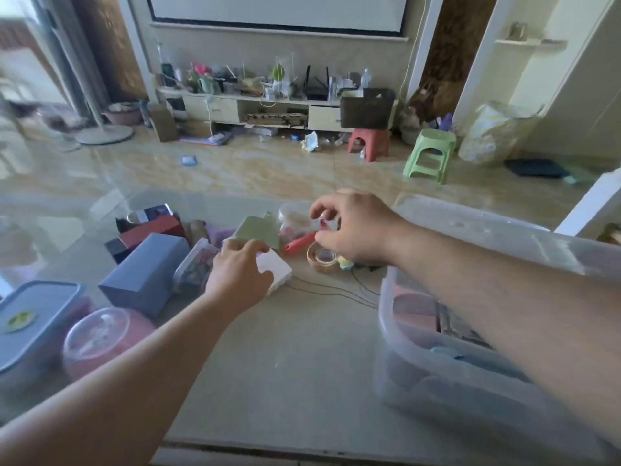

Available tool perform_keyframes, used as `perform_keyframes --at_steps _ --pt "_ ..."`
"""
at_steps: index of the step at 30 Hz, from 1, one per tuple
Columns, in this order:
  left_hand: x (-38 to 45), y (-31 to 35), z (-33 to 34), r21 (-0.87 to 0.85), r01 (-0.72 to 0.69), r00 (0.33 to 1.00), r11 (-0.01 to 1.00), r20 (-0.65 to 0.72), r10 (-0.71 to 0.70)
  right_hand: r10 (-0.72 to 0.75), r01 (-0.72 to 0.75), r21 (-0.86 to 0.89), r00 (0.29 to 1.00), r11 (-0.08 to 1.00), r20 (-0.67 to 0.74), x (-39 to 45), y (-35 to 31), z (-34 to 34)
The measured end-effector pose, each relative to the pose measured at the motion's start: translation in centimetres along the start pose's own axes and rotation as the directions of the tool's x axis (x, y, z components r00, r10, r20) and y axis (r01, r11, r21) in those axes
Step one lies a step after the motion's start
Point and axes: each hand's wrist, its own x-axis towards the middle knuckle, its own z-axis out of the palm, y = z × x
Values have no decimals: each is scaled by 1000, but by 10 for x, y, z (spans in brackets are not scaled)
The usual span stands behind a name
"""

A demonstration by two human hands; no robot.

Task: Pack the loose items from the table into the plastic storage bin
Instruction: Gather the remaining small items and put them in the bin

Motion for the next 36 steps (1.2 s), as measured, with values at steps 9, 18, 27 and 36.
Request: perform_keyframes --at_steps 9,18,27,36 --pt "31 -42 61 318 -77 997 945 18 75 284 -92 -472 891 877 354 114 -14 146" --pt "40 -86 17 331 -55 985 942 -138 106 340 -224 -358 889 906 305 114 -1 197" --pt "30 -105 16 225 25 983 974 -181 17 393 -391 89 920 916 -9 81 -12 194" --pt "-2 -105 12 84 -32 974 996 228 12 606 -433 643 793 632 -63 -26 -3 225"
